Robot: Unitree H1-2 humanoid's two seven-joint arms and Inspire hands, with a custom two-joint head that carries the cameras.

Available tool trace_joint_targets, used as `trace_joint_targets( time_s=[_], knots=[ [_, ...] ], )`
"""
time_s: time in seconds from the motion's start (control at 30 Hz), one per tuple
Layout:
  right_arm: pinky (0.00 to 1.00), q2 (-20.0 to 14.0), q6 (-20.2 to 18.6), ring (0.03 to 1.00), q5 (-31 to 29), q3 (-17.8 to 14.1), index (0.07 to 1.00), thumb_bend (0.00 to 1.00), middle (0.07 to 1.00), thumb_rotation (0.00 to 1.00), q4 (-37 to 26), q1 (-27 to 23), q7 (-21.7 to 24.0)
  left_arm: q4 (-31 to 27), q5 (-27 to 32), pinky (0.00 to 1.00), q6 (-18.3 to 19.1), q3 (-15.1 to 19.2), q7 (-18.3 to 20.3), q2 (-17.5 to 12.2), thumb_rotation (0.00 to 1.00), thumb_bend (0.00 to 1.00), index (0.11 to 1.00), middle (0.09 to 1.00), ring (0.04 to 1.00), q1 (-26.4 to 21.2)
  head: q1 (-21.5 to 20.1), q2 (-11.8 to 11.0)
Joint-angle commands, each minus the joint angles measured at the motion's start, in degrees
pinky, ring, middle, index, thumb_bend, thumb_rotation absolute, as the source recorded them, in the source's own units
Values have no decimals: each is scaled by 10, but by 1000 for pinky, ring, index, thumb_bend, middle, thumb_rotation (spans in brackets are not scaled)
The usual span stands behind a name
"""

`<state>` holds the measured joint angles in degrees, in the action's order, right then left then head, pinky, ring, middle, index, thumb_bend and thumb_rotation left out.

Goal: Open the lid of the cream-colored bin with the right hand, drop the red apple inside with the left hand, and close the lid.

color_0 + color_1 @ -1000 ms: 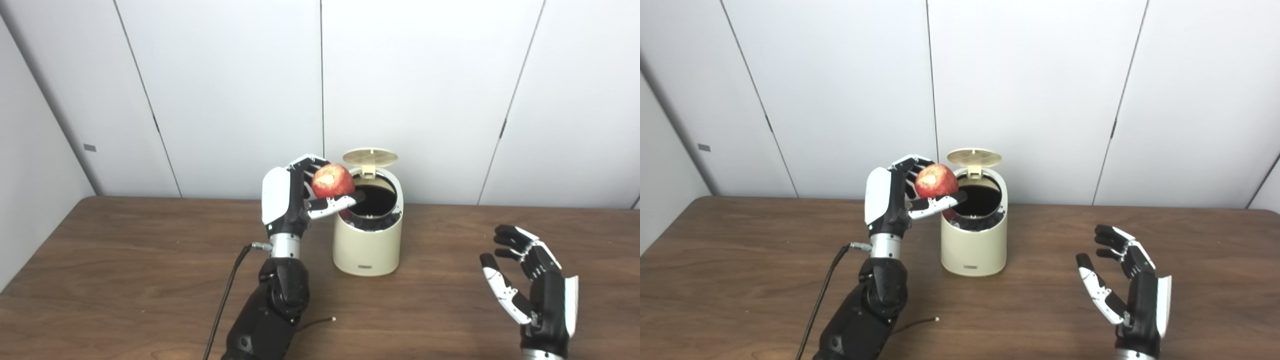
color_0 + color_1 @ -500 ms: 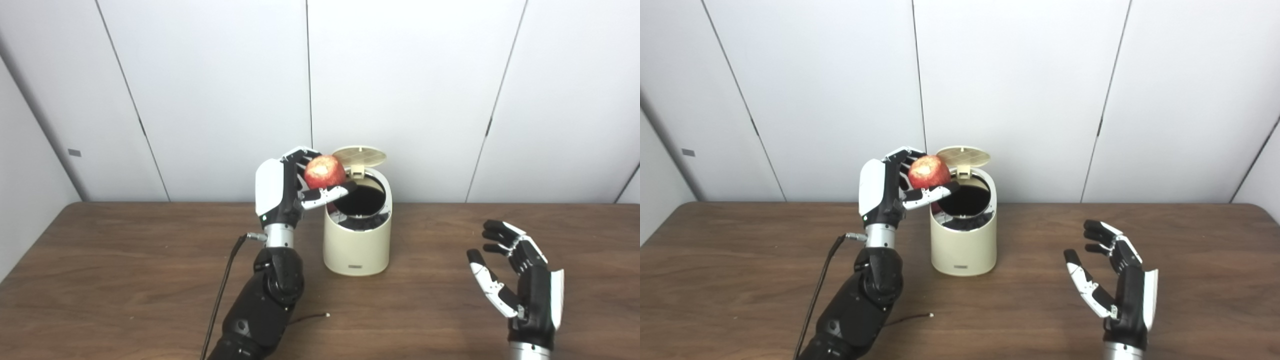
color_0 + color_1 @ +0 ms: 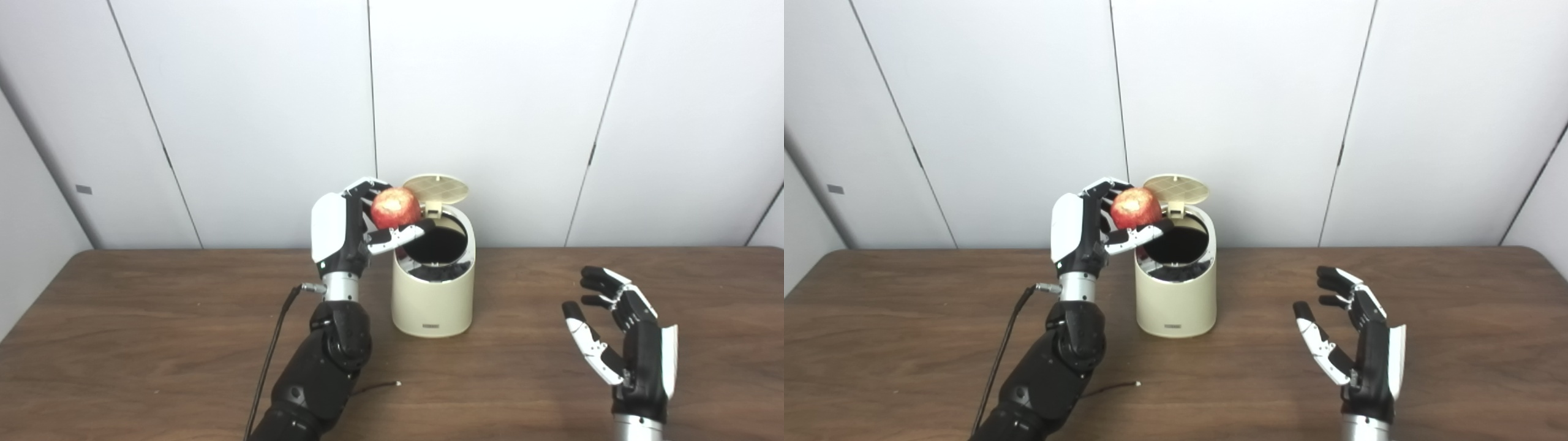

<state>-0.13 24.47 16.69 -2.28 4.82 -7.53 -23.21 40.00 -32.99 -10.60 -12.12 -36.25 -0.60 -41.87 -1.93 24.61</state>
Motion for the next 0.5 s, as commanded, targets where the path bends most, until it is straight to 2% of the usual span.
trace_joint_targets(
  time_s=[0.0, 0.1, 0.33, 0.47],
  knots=[
    [584, 18, 19, 688, 9, 9, 678, 266, 706, 322, 47, 18, -4, -4, -7, 227, 3, -14, 16, 12, 0, 499, 518, 471, 374, -7, 4, 1],
    [585, 15, 19, 691, 8, 8, 681, 269, 708, 334, 47, 17, -2, -11, -6, 238, 6, -16, 15, 9, 0, 501, 508, 469, 380, -4, 8, 2],
    [594, 10, 22, 690, -5, 7, 681, 267, 709, 245, 51, 14, 1, -34, -6, 237, 20, -15, 17, 8, 0, 501, 502, 467, 377, 9, 18, 2],
    [600, 6, 23, 694, -11, 9, 686, 265, 713, 266, 58, 11, 1, -45, -9, 227, 30, -17, 16, 11, 0, 500, 507, 465, 371, 17, 20, 1]
  ],
)
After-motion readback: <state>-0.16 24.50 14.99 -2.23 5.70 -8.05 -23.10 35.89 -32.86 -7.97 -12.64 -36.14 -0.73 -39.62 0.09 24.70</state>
